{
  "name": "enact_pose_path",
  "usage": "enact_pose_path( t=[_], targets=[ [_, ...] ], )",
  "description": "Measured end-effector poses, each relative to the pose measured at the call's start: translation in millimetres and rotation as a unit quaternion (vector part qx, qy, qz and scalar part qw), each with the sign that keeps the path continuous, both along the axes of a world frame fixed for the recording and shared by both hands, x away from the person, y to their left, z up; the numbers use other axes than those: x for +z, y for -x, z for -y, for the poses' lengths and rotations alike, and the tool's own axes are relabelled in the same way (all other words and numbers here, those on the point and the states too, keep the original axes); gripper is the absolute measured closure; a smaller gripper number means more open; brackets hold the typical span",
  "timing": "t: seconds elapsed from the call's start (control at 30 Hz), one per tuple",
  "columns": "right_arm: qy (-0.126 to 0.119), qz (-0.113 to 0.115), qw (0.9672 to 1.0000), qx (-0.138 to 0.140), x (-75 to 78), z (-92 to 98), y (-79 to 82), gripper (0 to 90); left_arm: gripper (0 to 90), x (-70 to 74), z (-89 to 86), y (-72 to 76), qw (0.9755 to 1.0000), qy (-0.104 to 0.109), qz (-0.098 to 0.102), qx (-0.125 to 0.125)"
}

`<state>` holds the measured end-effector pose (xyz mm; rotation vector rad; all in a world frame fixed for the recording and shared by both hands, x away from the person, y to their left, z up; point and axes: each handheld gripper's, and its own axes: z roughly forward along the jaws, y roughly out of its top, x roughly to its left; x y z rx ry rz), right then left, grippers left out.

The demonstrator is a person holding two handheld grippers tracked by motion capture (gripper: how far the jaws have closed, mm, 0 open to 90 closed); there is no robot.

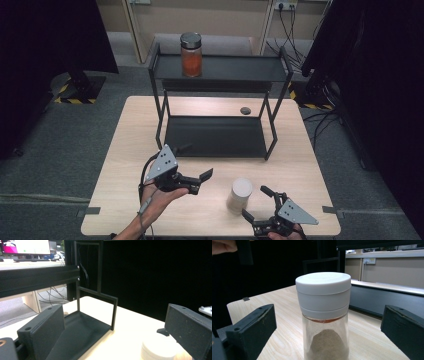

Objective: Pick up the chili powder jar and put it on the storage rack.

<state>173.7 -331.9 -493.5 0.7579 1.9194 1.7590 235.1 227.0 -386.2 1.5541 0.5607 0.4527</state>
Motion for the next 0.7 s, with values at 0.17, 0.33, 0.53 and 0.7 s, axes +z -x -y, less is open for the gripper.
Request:
enact_pose_path(
  t=[0.17,0.33,0.53,0.7],
  targets=[
    [0.0,0.001,1.0,-0.001,0.0,-0.2,0.3,0.3,2.3,-13.0,-1.3,4.2,1.0,0.003,-0.003,-0.006],
    [0.001,0.001,1.0,0.0,0.0,-0.4,0.3,0.3,2.3,-27.3,-3.0,8.0,0.9999,0.005,-0.002,-0.009],
    [0.001,0.002,1.0,0.0,0.0,-0.4,0.5,0.3,2.1,-43.2,-5.0,12.6,0.9999,0.002,-0.004,-0.011],
    [0.001,0.002,1.0,-0.001,-0.1,-0.4,0.6,0.3,2.0,-56.9,-5.2,17.4,0.9998,0.004,-0.006,-0.018]
  ],
)
